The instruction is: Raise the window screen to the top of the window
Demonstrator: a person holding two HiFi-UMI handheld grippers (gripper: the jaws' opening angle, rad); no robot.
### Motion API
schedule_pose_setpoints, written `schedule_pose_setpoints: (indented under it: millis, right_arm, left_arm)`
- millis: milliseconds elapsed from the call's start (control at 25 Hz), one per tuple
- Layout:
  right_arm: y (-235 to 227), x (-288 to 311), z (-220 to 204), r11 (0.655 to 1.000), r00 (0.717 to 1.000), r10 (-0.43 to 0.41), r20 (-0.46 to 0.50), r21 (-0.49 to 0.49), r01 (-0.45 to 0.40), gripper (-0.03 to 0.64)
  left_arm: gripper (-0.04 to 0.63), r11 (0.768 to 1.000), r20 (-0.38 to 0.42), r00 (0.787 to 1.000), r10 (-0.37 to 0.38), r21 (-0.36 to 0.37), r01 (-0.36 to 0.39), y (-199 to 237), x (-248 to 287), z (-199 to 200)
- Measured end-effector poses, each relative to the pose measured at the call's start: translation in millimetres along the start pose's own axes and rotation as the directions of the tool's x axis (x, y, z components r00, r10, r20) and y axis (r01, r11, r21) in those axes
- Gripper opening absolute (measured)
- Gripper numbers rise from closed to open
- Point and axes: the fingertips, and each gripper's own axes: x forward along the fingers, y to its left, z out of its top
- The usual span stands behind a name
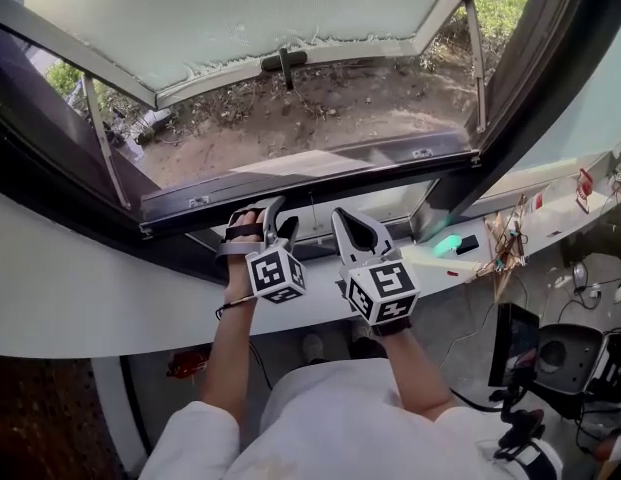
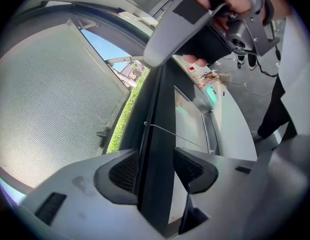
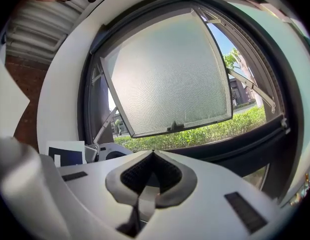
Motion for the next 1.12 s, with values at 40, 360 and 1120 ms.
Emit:
schedule_pose_setpoints:
  millis: [40, 360, 1120]
  right_arm:
    - [-1, 0, -2, 1.000, 1.000, -0.002, -0.005, 0.004, 0.002, 0.000]
    - [-10, 4, -30, 0.999, 0.998, -0.003, -0.060, 0.034, 0.005, 0.000]
    - [-57, 30, -201, 0.999, 0.937, 0.033, -0.348, 0.049, -0.017, 0.002]
  left_arm:
    - [0.192, 1.000, -0.009, 1.000, 0.003, 0.001, -0.003, 0, 2, -1]
    - [0.192, 0.997, -0.026, 0.998, 0.064, -0.031, -0.065, 4, 4, -3]
    - [0.170, 0.999, -0.058, 0.998, 0.037, -0.035, -0.039, 7, 2, 0]
